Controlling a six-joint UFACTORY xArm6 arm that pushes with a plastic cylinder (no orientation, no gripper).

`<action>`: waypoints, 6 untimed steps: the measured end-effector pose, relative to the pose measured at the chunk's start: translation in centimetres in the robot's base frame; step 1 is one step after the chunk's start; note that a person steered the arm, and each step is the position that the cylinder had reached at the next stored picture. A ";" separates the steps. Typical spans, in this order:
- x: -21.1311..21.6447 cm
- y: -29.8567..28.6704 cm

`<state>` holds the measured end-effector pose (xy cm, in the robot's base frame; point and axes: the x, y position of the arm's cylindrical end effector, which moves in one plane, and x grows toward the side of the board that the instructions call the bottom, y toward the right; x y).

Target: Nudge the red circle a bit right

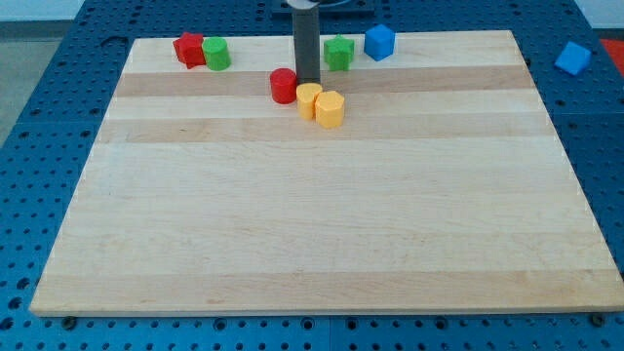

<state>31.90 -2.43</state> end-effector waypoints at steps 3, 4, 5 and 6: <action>-6.8 -6.8; -6.2 -10.0; -3.2 -9.3; -1.8 -7.7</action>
